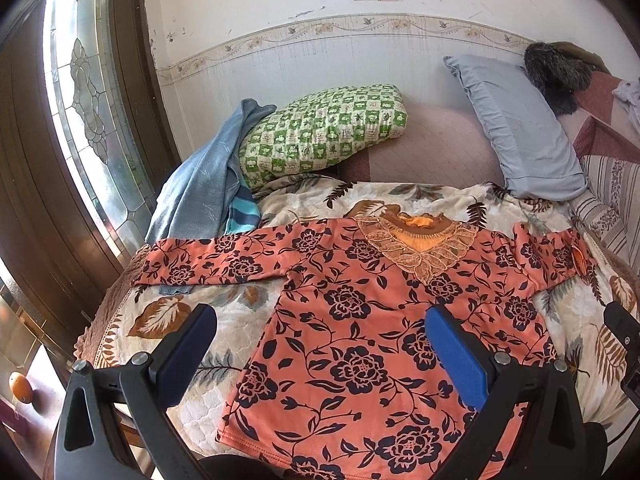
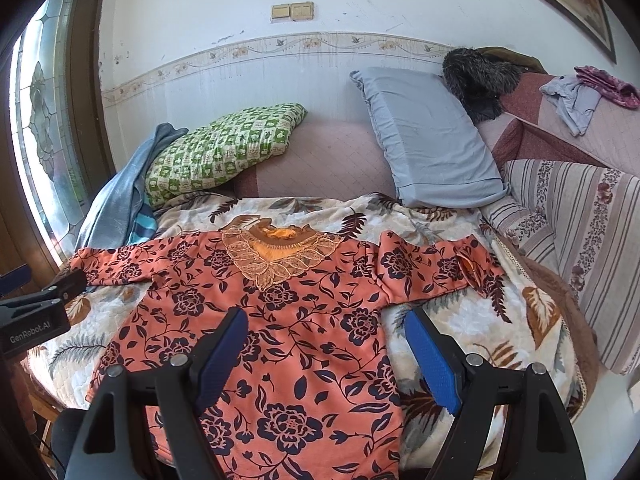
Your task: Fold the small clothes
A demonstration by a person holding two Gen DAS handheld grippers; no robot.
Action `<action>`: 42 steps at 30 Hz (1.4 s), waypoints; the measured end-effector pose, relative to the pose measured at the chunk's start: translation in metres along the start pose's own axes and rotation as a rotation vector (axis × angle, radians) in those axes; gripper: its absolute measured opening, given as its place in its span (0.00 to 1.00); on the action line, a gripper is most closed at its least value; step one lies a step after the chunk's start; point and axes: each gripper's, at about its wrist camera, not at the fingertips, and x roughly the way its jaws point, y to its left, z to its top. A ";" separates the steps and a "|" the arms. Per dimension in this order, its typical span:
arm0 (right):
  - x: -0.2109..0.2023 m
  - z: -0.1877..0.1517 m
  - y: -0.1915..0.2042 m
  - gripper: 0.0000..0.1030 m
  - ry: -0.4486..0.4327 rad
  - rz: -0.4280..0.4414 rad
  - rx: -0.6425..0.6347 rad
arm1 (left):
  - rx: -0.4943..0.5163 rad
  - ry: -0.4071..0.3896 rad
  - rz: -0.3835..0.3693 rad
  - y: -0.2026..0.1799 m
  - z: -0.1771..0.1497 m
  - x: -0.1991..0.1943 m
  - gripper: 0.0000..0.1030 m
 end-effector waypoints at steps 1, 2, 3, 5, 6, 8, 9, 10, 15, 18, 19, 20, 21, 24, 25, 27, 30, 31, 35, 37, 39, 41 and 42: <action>0.002 0.000 -0.002 0.81 0.002 -0.001 0.003 | 0.002 0.000 -0.001 -0.002 0.001 0.001 1.00; 0.004 0.001 -0.004 0.81 0.004 -0.003 0.005 | 0.003 0.001 -0.001 -0.003 0.002 0.003 1.00; 0.005 0.001 -0.005 0.81 0.005 -0.006 0.007 | 0.003 0.000 -0.001 -0.004 0.003 0.004 1.00; 0.009 0.002 -0.009 0.81 0.009 -0.007 0.014 | 0.005 0.001 -0.001 -0.005 0.004 0.006 1.00; 0.010 0.002 -0.010 0.81 0.011 -0.008 0.017 | 0.006 0.002 0.001 -0.006 0.004 0.007 1.00; 0.015 0.002 -0.012 0.81 0.017 -0.011 0.022 | 0.010 0.006 0.003 -0.009 0.006 0.011 1.00; 0.017 0.002 -0.014 0.81 0.021 -0.011 0.025 | 0.013 0.008 0.003 -0.011 0.007 0.013 1.00; 0.019 0.002 -0.015 0.81 0.024 -0.012 0.027 | 0.015 0.011 0.002 -0.012 0.008 0.015 1.00; 0.029 0.004 -0.018 0.81 0.031 -0.023 0.025 | 0.021 0.019 -0.003 -0.017 0.010 0.027 1.00; 0.039 0.006 -0.028 0.81 0.039 -0.037 0.029 | 0.024 0.040 -0.031 -0.023 0.013 0.043 1.00; 0.043 0.007 -0.035 0.81 0.045 -0.040 0.038 | 0.022 0.051 -0.049 -0.026 0.015 0.051 1.00; 0.049 0.008 -0.044 0.81 0.053 -0.047 0.048 | 0.022 0.072 -0.068 -0.030 0.016 0.063 1.00; 0.055 0.008 -0.055 0.81 0.062 -0.061 0.058 | 0.018 0.102 -0.092 -0.034 0.017 0.077 1.00; 0.083 0.008 -0.103 0.81 0.120 -0.132 0.120 | -0.011 0.214 -0.153 -0.049 0.016 0.129 1.00; 0.094 0.007 -0.123 0.81 0.148 -0.145 0.150 | -0.022 0.247 -0.164 -0.056 0.014 0.147 1.00; 0.119 0.004 -0.163 0.81 0.201 -0.173 0.199 | -0.034 0.291 -0.165 -0.070 0.010 0.179 1.00; 0.161 -0.003 -0.211 0.81 0.303 -0.247 0.211 | -0.023 0.323 -0.167 -0.090 0.004 0.215 1.00; 0.175 -0.004 -0.223 0.81 0.331 -0.255 0.208 | -0.022 0.332 -0.172 -0.095 0.002 0.224 1.00; 0.216 0.002 -0.254 0.81 0.349 -0.302 0.241 | -0.016 0.311 -0.173 -0.099 -0.007 0.249 1.00; 0.236 0.011 -0.255 0.81 0.334 -0.292 0.240 | 0.000 0.312 -0.160 -0.097 -0.011 0.259 1.00; 0.259 0.021 -0.251 0.81 0.323 -0.314 0.215 | 0.024 0.323 -0.155 -0.094 -0.013 0.266 1.00; 0.284 0.029 -0.247 0.81 0.319 -0.343 0.206 | 0.034 0.306 -0.145 -0.086 -0.012 0.268 1.00; 0.296 0.032 -0.247 0.81 0.324 -0.366 0.202 | 0.031 0.296 -0.135 -0.082 -0.011 0.268 1.00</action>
